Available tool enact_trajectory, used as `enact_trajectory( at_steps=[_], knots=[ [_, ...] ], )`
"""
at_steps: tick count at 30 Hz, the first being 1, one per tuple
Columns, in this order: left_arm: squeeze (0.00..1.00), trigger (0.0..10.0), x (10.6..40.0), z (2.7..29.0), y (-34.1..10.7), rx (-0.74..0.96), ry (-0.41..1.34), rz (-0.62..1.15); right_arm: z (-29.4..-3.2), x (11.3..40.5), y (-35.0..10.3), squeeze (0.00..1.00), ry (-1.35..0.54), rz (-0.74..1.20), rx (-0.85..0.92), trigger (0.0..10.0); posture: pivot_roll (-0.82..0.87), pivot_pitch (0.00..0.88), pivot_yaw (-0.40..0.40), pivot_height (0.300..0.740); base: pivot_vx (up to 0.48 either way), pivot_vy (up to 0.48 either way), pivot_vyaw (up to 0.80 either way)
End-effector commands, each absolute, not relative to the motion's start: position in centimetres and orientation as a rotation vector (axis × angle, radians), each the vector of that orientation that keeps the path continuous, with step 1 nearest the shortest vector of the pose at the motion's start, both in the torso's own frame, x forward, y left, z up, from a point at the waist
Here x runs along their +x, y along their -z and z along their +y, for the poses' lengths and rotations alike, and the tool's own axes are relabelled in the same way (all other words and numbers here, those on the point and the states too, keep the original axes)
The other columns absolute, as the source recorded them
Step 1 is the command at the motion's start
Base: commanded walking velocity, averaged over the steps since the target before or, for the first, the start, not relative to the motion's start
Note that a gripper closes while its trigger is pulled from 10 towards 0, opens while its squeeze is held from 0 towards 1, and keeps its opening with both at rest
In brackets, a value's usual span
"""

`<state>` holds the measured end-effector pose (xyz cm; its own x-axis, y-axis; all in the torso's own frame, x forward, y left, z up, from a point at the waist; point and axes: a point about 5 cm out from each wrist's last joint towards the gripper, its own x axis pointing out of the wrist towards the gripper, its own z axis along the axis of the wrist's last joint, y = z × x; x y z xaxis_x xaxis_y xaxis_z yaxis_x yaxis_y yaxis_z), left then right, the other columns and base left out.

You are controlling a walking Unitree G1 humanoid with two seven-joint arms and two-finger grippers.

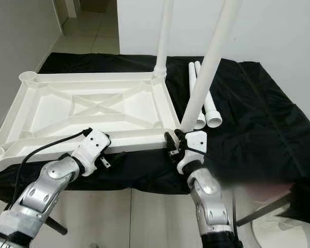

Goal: Building children table

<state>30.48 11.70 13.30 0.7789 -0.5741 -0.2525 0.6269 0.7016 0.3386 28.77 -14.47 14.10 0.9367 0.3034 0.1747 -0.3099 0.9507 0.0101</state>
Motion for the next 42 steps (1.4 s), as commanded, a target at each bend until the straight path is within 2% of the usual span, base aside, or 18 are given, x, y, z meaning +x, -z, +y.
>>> enact_trajectory(
  at_steps=[1,5,14,15,16,17,18,19,21,22,23,40,41,42],
  knots=[
    [0.0,10.0,30.7,12.2,-12.6,0.437,0.628,0.182,-14.7,28.8,-13.9,0.0,-0.299,-0.167,0.045,10.0,0.02,0.063,-0.033,0.74,0.0,0.0,0.0],
    [0.0,10.0,31.3,12.6,-12.1,0.443,0.598,0.251,-14.3,29.0,-14.0,0.0,-0.303,-0.172,0.045,10.0,0.02,0.053,-0.032,0.74,0.0,0.0,0.0],
    [0.0,10.0,31.8,12.7,-12.1,0.448,0.583,0.267,-14.2,29.1,-14.0,0.0,-0.298,-0.177,0.045,10.0,0.01,0.033,-0.034,0.74,0.0,0.0,0.0],
    [0.0,8.7,31.9,12.6,-12.1,0.439,0.586,0.268,-14.3,29.2,-14.1,0.0,-0.287,-0.183,0.046,10.0,0.01,0.028,-0.034,0.74,0.0,0.0,0.0],
    [0.0,6.0,32.0,12.5,-12.1,0.423,0.584,0.265,-14.4,29.4,-14.1,0.0,-0.278,-0.186,0.047,10.0,0.01,0.028,-0.034,0.74,0.0,0.0,0.0],
    [0.0,3.8,32.2,12.5,-12.3,0.398,0.573,0.262,-14.5,29.5,-14.2,0.0,-0.272,-0.19,0.048,10.0,0.01,0.027,-0.025,0.74,0.0,0.0,0.0],
    [0.0,0.9,32.3,12.5,-12.4,0.381,0.565,0.26,-14.5,29.5,-14.2,0.0,-0.268,-0.192,0.048,10.0,0.01,0.027,-0.025,0.74,0.0,0.0,0.0],
    [0.0,0.0,32.4,12.6,-12.5,0.377,0.562,0.264,-14.5,29.5,-14.2,0.0,-0.267,-0.193,0.047,10.0,0.01,0.026,-0.023,0.74,0.0,0.0,0.0],
    [0.0,0.4,32.4,12.6,-12.5,0.383,0.566,0.269,-14.4,29.5,-14.1,0.0,-0.266,-0.193,0.045,10.0,0.01,0.029,-0.02,0.74,0.0,0.0,0.0],
    [0.0,0.4,32.4,12.6,-12.5,0.383,0.566,0.269,-14.4,29.5,-14.1,0.0,-0.266,-0.193,0.045,10.0,0.01,0.029,-0.02,0.74,0.0,0.0,0.0],
    [0.0,0.0,32.4,12.6,-12.5,0.388,0.57,0.27,-14.4,29.4,-14.1,0.0,-0.266,-0.192,0.044,10.0,0.01,0.029,-0.02,0.74,0.0,0.0,0.0],
    [0.0,0.0,32.5,11.8,-12.8,0.376,0.591,0.248,-14.7,29.5,-14.0,0.0,-0.252,-0.194,0.038,10.0,0.0,0.03,-0.016,0.74,0.0,0.0,0.0],
    [0.0,10.0,32.6,11.5,-13.0,0.378,0.595,0.238,-14.7,29.5,-14.0,0.0,-0.251,-0.195,0.038,10.0,0.0,0.028,-0.017,0.74,0.0,0.0,0.0],
    [0.0,10.0,32.5,11.0,-13.1,0.377,0.608,0.218,-14.6,29.5,-14.0,0.0,-0.251,-0.196,0.038,10.0,0.0,0.028,-0.017,0.74,0.0,0.0,0.0]
  ],
)
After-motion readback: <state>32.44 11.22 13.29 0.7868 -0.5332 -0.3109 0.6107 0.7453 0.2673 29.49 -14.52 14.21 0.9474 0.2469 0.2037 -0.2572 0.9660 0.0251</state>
